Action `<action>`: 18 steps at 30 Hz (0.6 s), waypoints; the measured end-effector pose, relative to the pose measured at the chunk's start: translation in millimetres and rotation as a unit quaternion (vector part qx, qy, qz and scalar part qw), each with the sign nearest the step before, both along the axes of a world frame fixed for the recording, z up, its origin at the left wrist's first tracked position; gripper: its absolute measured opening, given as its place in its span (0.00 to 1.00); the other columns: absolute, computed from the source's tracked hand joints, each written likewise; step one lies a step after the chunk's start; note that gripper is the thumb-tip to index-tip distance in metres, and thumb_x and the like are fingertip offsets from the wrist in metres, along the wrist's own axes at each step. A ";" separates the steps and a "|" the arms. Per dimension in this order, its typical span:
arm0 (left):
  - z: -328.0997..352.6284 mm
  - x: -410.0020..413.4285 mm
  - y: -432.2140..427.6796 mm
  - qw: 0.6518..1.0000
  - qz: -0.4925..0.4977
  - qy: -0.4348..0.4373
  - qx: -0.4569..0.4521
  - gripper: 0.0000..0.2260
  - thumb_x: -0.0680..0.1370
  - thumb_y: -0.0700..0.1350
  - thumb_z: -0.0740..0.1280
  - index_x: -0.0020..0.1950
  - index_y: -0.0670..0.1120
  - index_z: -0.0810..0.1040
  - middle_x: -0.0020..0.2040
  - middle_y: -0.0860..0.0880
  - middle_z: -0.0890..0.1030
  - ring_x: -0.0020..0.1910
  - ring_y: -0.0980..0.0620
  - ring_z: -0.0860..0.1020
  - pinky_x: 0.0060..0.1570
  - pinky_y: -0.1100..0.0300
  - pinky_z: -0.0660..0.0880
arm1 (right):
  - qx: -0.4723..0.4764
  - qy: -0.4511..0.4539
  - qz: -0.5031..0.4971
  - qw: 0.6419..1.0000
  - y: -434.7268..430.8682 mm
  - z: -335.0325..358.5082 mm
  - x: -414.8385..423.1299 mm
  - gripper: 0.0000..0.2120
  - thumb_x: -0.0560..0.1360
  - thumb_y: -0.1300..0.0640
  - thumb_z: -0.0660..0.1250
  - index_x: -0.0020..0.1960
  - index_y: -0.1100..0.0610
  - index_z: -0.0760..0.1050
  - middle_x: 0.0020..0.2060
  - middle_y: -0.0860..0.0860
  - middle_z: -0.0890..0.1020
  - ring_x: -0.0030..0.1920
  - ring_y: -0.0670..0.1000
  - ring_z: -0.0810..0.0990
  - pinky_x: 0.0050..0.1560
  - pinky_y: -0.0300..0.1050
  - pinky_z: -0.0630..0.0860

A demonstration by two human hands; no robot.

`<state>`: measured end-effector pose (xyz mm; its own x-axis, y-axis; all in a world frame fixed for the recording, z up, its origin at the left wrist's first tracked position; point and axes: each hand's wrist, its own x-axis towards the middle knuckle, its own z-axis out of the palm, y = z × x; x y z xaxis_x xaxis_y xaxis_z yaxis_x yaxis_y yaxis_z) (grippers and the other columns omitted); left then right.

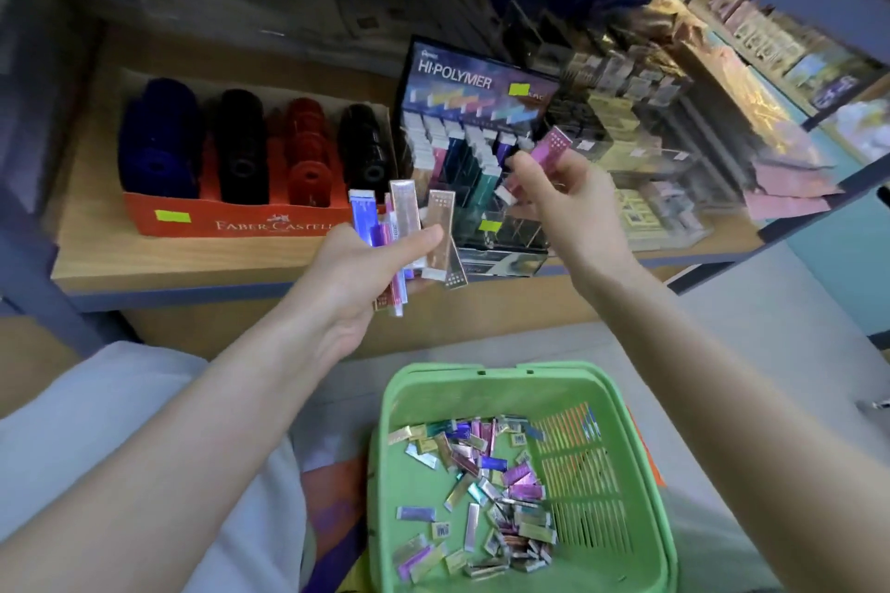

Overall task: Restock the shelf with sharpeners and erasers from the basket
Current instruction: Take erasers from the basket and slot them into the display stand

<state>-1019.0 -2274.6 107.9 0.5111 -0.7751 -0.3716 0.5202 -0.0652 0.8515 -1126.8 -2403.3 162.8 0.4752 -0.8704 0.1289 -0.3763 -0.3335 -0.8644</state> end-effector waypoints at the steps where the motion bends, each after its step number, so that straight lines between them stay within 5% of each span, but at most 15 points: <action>1: 0.5 3.1 0.4 1.000 0.013 0.005 -0.006 0.13 0.70 0.40 0.74 0.53 0.39 0.80 0.50 0.43 0.84 0.47 0.49 0.83 0.42 0.59 0.81 | -0.014 -0.005 0.002 1.000 -4.3 -0.6 8.6 0.05 0.78 0.55 0.65 0.45 0.57 0.75 0.38 0.50 0.82 0.36 0.43 0.81 0.42 0.41 0.80; 5: 2.8 10.8 2.1 0.999 0.040 0.012 -0.018 0.06 0.72 0.38 0.72 0.48 0.41 0.80 0.47 0.46 0.83 0.46 0.51 0.82 0.37 0.62 0.80 | -0.036 -0.007 0.027 0.999 -12.6 -4.1 39.1 0.04 0.81 0.58 0.58 0.48 0.56 0.69 0.44 0.53 0.81 0.41 0.47 0.82 0.41 0.37 0.80; 9: 2.0 18.8 4.6 0.998 0.062 0.014 -0.020 0.05 0.72 0.38 0.73 0.46 0.42 0.80 0.45 0.48 0.84 0.45 0.52 0.82 0.37 0.63 0.80 | -0.160 0.169 0.067 0.970 -20.2 -7.2 52.1 0.13 0.83 0.52 0.54 0.54 0.60 0.73 0.40 0.52 0.76 0.40 0.53 0.74 0.39 0.46 0.69; 14: -0.7 23.9 6.2 0.997 0.075 0.015 -0.019 0.06 0.72 0.38 0.73 0.47 0.43 0.80 0.45 0.49 0.84 0.45 0.53 0.83 0.37 0.63 0.80 | -0.209 0.225 0.094 0.947 -29.3 -8.7 46.6 0.12 0.76 0.53 0.67 0.54 0.61 0.75 0.41 0.51 0.76 0.39 0.50 0.73 0.40 0.43 0.68; 18: -1.7 23.0 4.0 0.997 0.074 0.020 -0.016 0.09 0.72 0.38 0.73 0.51 0.42 0.80 0.49 0.46 0.83 0.49 0.50 0.82 0.37 0.63 0.80 | -0.224 0.209 0.098 0.947 -34.8 -5.4 48.3 0.09 0.73 0.57 0.72 0.49 0.60 0.77 0.35 0.46 0.74 0.35 0.42 0.70 0.34 0.28 0.67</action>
